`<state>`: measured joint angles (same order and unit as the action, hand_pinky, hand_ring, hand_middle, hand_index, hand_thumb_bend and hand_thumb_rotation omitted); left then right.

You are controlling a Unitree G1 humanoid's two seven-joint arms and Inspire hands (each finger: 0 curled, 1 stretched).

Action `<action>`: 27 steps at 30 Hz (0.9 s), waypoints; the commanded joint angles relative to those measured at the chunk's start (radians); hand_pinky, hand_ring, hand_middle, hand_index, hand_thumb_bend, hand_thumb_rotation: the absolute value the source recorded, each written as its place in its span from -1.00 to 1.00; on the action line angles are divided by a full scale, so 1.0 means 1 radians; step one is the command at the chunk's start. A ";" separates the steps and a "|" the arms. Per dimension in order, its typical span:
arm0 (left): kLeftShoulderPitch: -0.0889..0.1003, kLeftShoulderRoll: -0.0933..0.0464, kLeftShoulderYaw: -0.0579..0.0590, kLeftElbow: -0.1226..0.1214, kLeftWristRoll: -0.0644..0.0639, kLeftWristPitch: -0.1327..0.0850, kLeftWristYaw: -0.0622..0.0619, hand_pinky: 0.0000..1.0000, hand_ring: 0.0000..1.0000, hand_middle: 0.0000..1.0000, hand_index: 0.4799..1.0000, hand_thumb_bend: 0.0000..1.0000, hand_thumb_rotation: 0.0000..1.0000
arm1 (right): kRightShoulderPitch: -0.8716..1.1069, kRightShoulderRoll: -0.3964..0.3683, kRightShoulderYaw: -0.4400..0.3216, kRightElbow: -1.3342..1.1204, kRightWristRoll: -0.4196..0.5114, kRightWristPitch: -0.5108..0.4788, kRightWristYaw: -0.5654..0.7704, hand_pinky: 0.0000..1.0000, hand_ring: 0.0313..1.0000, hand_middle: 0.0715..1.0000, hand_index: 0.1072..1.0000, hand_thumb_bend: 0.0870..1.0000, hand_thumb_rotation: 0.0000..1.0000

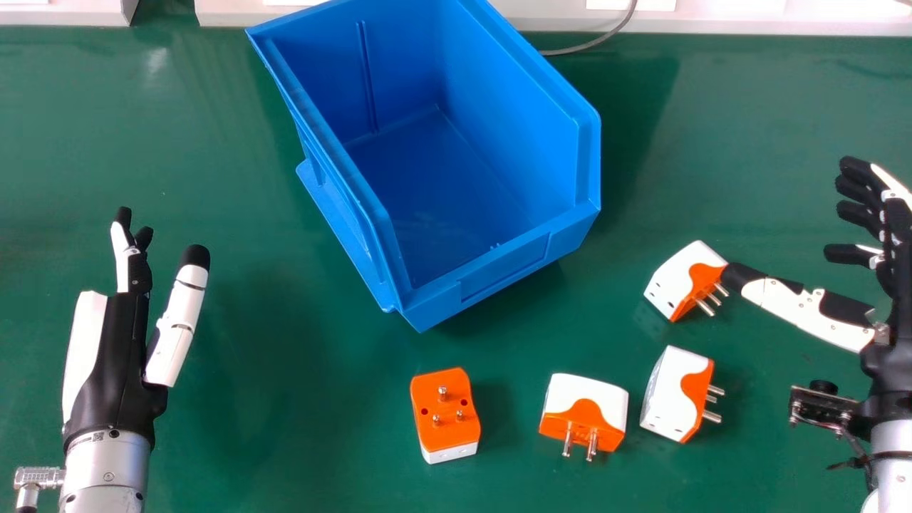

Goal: Pick all objects and put in blue box

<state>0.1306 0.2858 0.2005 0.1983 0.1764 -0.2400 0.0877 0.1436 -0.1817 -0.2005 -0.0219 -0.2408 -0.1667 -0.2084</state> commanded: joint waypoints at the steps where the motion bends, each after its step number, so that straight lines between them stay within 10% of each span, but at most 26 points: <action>1: 0.007 0.009 0.009 -0.026 -0.006 -0.007 0.004 1.00 1.00 1.00 1.00 -0.17 1.00 | 0.010 0.003 -0.004 -0.049 0.009 0.016 0.007 0.44 0.70 0.73 0.70 -0.18 0.45; 27: 0.033 -0.011 0.001 -0.098 0.013 0.064 0.016 1.00 1.00 1.00 1.00 -0.29 1.00 | 0.026 -0.024 0.051 -0.140 -0.121 0.144 0.034 0.55 0.76 0.81 0.77 0.12 0.42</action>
<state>0.1590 0.2802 0.2017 0.1273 0.1872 -0.1710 0.0916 0.1727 -0.1842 -0.1509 -0.1230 -0.3352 -0.0289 -0.1691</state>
